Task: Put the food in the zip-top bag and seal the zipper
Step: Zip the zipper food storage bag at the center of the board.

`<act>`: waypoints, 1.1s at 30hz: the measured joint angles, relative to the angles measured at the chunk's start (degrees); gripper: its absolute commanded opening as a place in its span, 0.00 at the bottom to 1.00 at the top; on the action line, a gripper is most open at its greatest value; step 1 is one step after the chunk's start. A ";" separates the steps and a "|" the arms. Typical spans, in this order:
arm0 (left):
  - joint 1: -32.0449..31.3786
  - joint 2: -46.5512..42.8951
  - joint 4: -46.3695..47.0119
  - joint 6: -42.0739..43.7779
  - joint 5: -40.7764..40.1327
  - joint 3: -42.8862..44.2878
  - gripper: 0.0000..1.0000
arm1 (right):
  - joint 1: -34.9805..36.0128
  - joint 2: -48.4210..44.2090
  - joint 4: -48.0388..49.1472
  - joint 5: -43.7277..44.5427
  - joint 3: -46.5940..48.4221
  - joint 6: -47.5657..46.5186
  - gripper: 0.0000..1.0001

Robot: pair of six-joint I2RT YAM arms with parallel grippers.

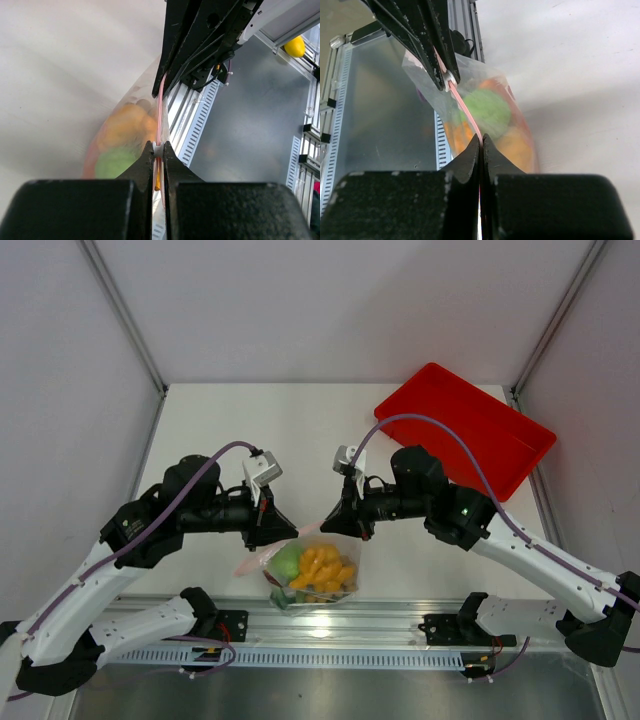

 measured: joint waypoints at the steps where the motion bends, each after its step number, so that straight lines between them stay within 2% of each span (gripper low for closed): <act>1: -0.02 -0.09 -0.02 0.00 0.11 0.00 0.00 | -0.04 0.00 -0.48 -0.39 0.26 -0.24 0.15; 3: -0.02 -0.35 -0.35 -0.02 0.46 0.02 0.01 | -0.24 0.11 -1.92 -2.05 0.96 -1.01 0.35; 6: -0.02 -0.87 -0.90 -0.04 1.55 0.00 0.00 | -0.31 1.09 -4.31 -4.39 3.10 -2.73 0.45; 8: -0.02 -1.03 -0.94 -0.07 2.05 0.00 0.01 | -0.20 2.54 -5.60 -5.81 5.31 -4.09 0.49; 15: -0.02 -1.07 -0.96 -0.09 2.91 0.00 0.01 | 0.26 11.17 -10.12 -11.02 15.52 -8.09 0.51; 22: -0.02 -1.70 -1.40 -0.07 2.84 0.00 0.01 | 1.29 15.34 -11.61 -13.44 16.92 -9.18 0.34; 24: -0.02 -1.84 -1.57 -0.07 2.84 0.00 0.01 | 1.73 15.63 -12.02 -13.77 16.92 -9.25 0.23; 25: -0.02 -1.86 -1.57 -0.07 2.84 0.00 0.01 | 1.95 15.67 -12.22 -13.92 16.92 -9.22 0.12; 28: 0.00 -1.84 -1.64 -0.07 2.82 0.00 0.01 | 2.60 15.67 -12.70 -13.92 16.92 -9.20 0.00; 33: 0.00 -1.84 -1.79 -0.04 2.32 0.00 0.01 | 3.48 14.58 -10.01 -10.40 14.97 -6.86 0.00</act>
